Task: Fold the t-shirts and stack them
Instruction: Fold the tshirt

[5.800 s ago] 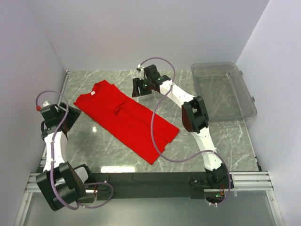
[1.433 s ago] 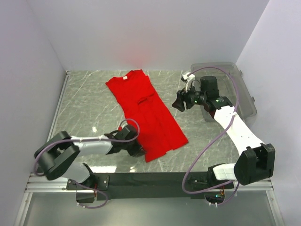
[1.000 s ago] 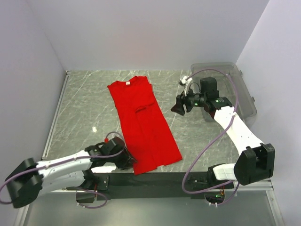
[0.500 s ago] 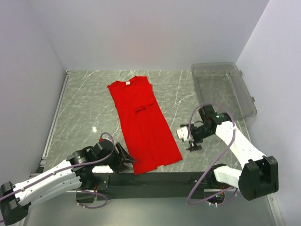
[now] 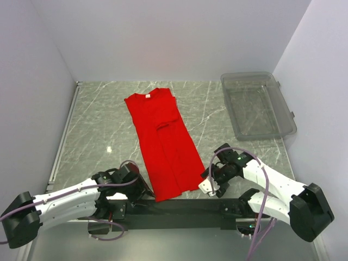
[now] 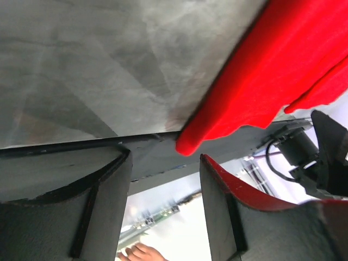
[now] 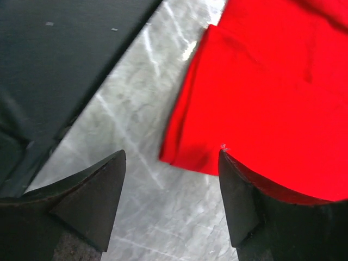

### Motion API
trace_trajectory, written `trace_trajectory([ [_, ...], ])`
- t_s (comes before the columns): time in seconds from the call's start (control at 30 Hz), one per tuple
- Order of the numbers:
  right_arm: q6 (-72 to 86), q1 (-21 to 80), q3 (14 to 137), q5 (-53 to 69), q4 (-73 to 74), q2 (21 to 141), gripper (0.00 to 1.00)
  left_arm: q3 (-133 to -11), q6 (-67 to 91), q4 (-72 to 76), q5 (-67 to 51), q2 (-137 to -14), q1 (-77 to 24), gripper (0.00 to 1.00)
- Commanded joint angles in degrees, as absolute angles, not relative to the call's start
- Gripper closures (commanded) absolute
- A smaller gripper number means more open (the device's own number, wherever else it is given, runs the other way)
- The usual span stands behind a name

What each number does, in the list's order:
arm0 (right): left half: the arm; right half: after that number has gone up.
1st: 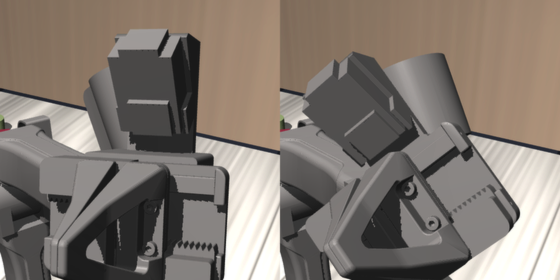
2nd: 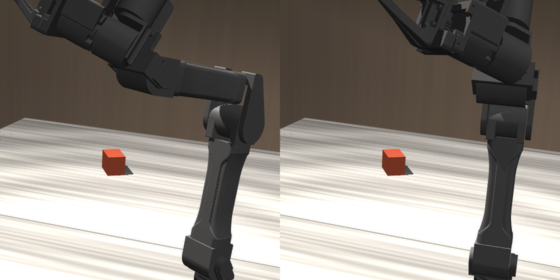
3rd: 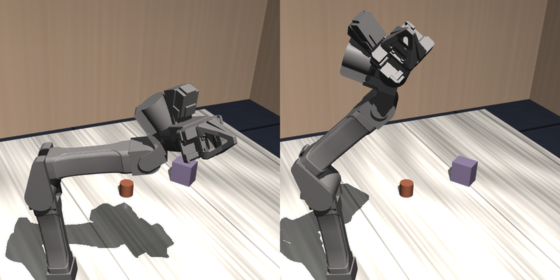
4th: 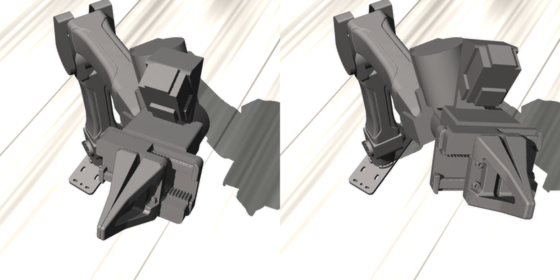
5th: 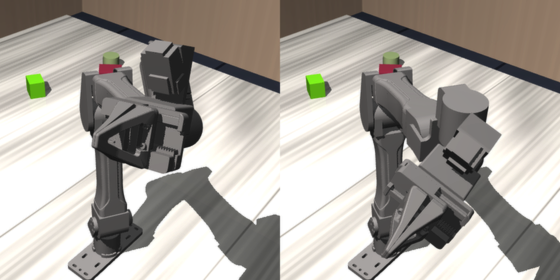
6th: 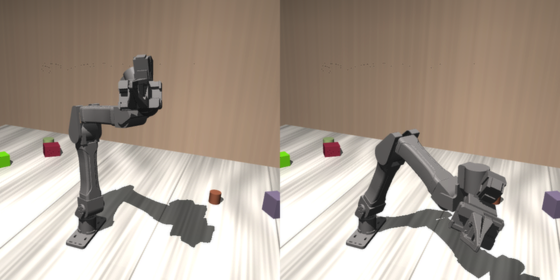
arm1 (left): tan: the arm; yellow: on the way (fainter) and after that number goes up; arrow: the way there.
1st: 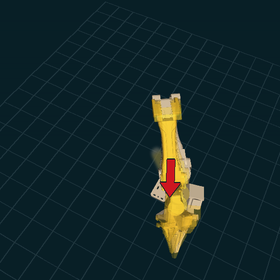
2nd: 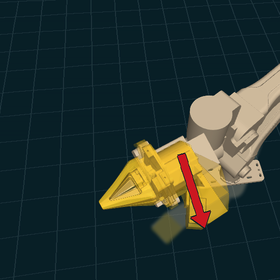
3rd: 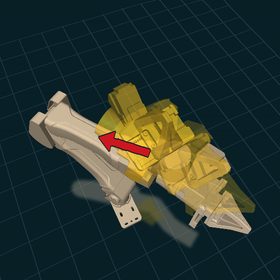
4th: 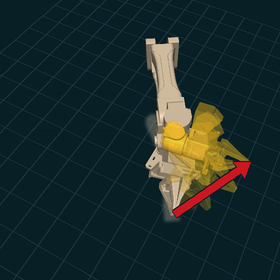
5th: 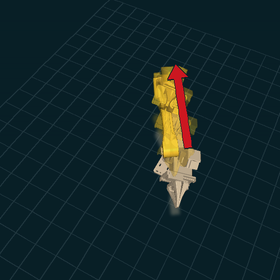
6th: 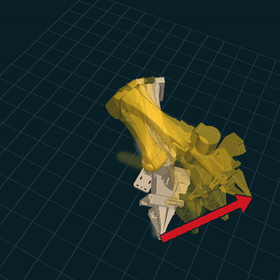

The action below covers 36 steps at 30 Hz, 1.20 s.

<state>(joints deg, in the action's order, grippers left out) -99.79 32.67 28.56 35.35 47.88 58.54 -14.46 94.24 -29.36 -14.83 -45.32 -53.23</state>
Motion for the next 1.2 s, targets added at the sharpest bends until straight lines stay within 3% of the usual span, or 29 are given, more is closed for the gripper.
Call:
trace_trajectory([
  [0.0, -95.55, 34.10, 29.27, 33.84, 40.71, 60.20, 0.26, -13.71, 96.33, -24.53, -16.17, -47.63, -53.44, 0.41],
  [0.33, -91.23, 36.04, 28.04, 34.98, 37.35, 60.91, 0.29, -13.01, 96.86, -18.20, -16.61, -52.55, -53.52, 0.47],
  [0.63, -91.84, 36.39, 26.98, 35.51, 39.11, 59.24, 0.32, -13.45, 96.59, -13.89, -15.21, -58.35, -53.44, 0.66],
  [1.17, -90.35, 38.06, 25.49, 34.89, 37.18, 59.24, 0.35, -17.66, 92.55, -11.70, -13.10, -60.82, -53.44, 0.62],
])
